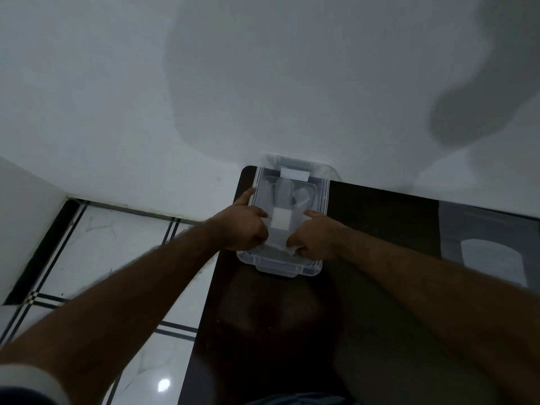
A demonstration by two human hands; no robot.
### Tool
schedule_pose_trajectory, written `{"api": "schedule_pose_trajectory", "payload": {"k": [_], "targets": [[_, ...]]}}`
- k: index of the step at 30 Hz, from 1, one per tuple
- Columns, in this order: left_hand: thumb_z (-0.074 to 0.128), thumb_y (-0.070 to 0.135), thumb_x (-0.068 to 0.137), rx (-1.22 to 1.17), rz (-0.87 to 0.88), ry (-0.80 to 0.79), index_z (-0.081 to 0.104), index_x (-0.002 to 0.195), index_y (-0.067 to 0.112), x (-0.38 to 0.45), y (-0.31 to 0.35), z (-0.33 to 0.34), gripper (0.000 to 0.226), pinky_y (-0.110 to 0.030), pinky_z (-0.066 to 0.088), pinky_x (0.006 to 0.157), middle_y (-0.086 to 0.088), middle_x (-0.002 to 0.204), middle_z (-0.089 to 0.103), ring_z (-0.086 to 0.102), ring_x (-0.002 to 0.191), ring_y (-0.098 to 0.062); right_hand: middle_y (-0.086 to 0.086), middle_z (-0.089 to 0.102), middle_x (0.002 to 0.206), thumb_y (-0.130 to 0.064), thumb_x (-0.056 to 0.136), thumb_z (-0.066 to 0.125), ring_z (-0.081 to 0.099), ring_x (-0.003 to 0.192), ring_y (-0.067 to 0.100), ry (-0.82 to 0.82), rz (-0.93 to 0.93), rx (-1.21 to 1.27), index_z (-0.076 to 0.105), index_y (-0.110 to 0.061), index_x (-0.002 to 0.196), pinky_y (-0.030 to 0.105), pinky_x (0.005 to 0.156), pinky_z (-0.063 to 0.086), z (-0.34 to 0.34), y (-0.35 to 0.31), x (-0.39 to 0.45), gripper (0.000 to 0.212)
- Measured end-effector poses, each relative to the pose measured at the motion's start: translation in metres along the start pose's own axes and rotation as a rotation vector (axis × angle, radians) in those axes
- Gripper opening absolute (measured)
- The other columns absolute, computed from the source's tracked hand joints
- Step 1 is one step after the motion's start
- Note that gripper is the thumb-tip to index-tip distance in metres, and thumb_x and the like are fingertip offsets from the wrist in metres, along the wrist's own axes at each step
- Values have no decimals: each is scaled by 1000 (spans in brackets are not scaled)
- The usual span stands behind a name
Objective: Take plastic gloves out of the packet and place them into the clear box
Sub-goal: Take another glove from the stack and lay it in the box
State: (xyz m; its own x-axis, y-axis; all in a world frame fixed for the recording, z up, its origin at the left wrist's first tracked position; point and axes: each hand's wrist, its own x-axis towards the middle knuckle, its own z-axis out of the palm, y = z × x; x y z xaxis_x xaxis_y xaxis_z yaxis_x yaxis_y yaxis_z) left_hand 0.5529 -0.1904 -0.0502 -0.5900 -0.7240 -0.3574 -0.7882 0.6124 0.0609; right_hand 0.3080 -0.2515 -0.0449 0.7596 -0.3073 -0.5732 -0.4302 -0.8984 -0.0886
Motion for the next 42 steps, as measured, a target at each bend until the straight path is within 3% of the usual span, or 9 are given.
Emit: {"api": "schedule_pose_trajectory", "payload": {"k": [3, 6, 9, 11, 15, 19, 25, 31, 42], "targets": [[53, 49, 107, 6, 22, -66, 80, 115, 33, 3, 1, -2, 32, -74, -9, 123, 9, 120, 79, 46, 152, -22, -2, 69, 139, -37, 106, 55, 59, 135, 17, -20, -11, -8, 62, -28, 143, 53, 131, 11, -7, 4, 5, 39], [35, 59, 111, 3, 7, -164, 81, 112, 30, 5, 4, -3, 55, -73, -15, 121, 9, 115, 80, 39, 157, -18, 2, 75, 119, -31, 105, 53, 67, 119, 20, 167, 47, -44, 71, -25, 127, 51, 126, 24, -17, 18, 11, 29], [26, 62, 111, 5, 29, -155, 82, 105, 27, 6, 9, -5, 66, -73, -17, 121, 7, 111, 81, 37, 157, -18, 3, 77, 107, -30, 102, 51, 69, 102, 24, 299, 211, 3, 76, -26, 112, 40, 98, 49, -27, 45, 20, 27], [22, 64, 111, 17, 39, -122, 81, 109, 28, 9, 16, -6, 69, -71, -17, 122, 7, 112, 81, 38, 157, -19, 2, 74, 113, -34, 102, 56, 66, 106, 25, 264, 292, -97, 74, -28, 117, 40, 95, 47, -36, 58, 26, 25], [8, 71, 107, 61, 63, -62, 79, 111, 30, 24, 39, -2, 82, -69, -13, 125, 9, 112, 81, 44, 154, -22, 1, 69, 119, -43, 101, 60, 61, 115, 25, 129, 304, -363, 69, -26, 123, 43, 108, 38, -43, 63, 33, 29], [5, 86, 97, 27, 7, -29, 77, 110, 20, 37, 62, 4, 99, -65, 6, 122, -1, 104, 78, 64, 120, -26, -1, 73, 115, -54, 103, 57, 64, 111, 24, 128, 294, -500, 73, -25, 118, 43, 109, 36, -36, 63, 40, 36], [-1, 95, 84, -62, -55, -88, 73, 125, 21, 42, 76, 3, 113, -65, 17, 120, -7, 122, 68, 60, 119, -29, -2, 71, 110, -44, 103, 54, 64, 109, 23, 102, 362, -457, 71, -23, 112, 44, 113, 33, -35, 67, 37, 29], [9, 92, 90, -97, -59, -44, 73, 124, 22, 38, 77, 5, 100, -64, 21, 119, -5, 118, 67, 59, 117, -27, 0, 69, 117, -42, 101, 57, 62, 113, 26, 111, 329, -376, 68, -25, 122, 46, 109, 34, -37, 71, 34, 29], [9, 90, 92, -97, -50, -73, 72, 128, 25, 35, 69, -2, 97, -66, 16, 121, 0, 124, 69, 57, 123, -25, 2, 69, 119, -36, 103, 54, 60, 114, 26, 132, 307, -351, 69, -23, 120, 49, 110, 32, -39, 67, 31, 26]]}}
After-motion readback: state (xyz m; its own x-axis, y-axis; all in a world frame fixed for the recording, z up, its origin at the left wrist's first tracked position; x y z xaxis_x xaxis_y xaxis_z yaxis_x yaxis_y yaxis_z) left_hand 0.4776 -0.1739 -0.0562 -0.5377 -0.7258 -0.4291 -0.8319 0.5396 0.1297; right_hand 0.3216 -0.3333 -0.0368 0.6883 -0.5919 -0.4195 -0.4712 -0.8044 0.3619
